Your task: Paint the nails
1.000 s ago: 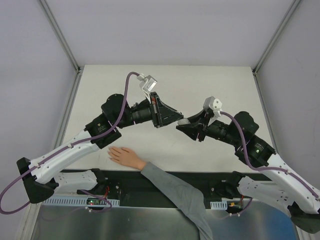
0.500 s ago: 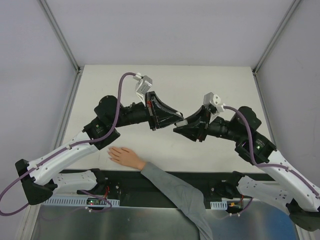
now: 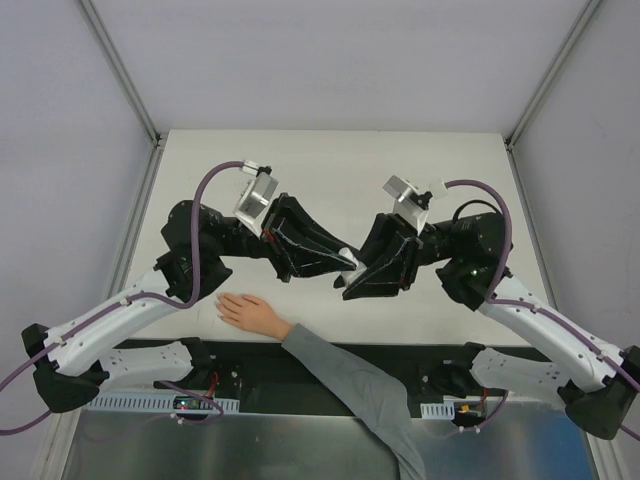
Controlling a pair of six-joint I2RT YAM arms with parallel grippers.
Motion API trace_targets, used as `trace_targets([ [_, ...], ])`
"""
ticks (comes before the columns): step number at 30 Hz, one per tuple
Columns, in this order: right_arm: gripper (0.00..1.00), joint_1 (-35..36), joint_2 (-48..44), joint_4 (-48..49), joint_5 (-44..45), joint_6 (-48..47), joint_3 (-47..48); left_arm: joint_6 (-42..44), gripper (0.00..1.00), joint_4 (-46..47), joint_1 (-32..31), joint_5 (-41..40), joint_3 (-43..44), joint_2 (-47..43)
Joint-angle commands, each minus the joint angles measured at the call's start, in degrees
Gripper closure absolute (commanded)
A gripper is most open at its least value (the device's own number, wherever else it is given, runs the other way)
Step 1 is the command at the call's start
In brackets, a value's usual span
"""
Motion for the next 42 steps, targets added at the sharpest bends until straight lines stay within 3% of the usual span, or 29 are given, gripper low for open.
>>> trace_targets([
  [1, 1.0, -0.5, -8.1, -7.6, 6.8, -16.8, 3.4, 3.5, 0.97, -16.7, -0.6, -0.9, -1.2, 1.7],
  [3, 1.0, -0.7, -10.2, -20.1, 8.6, -27.1, 4.1, 3.7, 0.87, -18.8, -0.6, -5.4, -1.6, -0.6],
  [7, 1.0, -0.6, -11.2, -30.1, 12.3, -34.7, 4.9, 4.6, 0.43, -20.3, -0.5, -12.4, -2.5, -4.8],
  [12, 1.0, -0.6, -12.1, -40.6, 18.6, -43.3, 5.6, 7.0, 0.29, -23.4, -0.6, -17.4, -1.5, -10.4],
  [16, 1.0, -0.5, -12.1, -48.1, 33.6, -48.3, 6.9, 7.9, 0.25, -28.9, -0.6, -25.5, 2.1, -11.4],
  [17, 1.0, -0.4, -11.9, -49.8, 35.6, -49.4, 7.0, 7.8, 0.1, -31.4, -0.6, -29.2, 2.9, -11.1],
  [19, 1.0, -0.1, -12.0, -50.6, 41.9, -50.0, 6.7, 6.7, 0.01, -32.7, -0.6, -32.2, 6.5, -8.4],
  [24, 1.0, 0.5, -11.6, -52.9, 52.4, -51.0, 7.1, 4.3, 0.02, -36.3, -0.9, -38.8, 16.3, 0.3],
  [30, 1.0, 1.0, -10.3, -56.4, 59.9, -52.2, 9.4, 1.1, 0.09, -38.0, -2.0, -47.2, 19.8, 6.2],
  [37, 1.0, 1.3, -8.9, -57.4, 61.6, -52.7, 9.8, 1.5, 0.13, -37.9, -3.7, -51.4, 22.7, 10.6],
  [42, 1.0, 1.9, -8.7, -57.7, 61.6, -53.1, 10.0, 0.9, 0.23, -37.9, -3.8, -50.2, 24.6, 13.5],
])
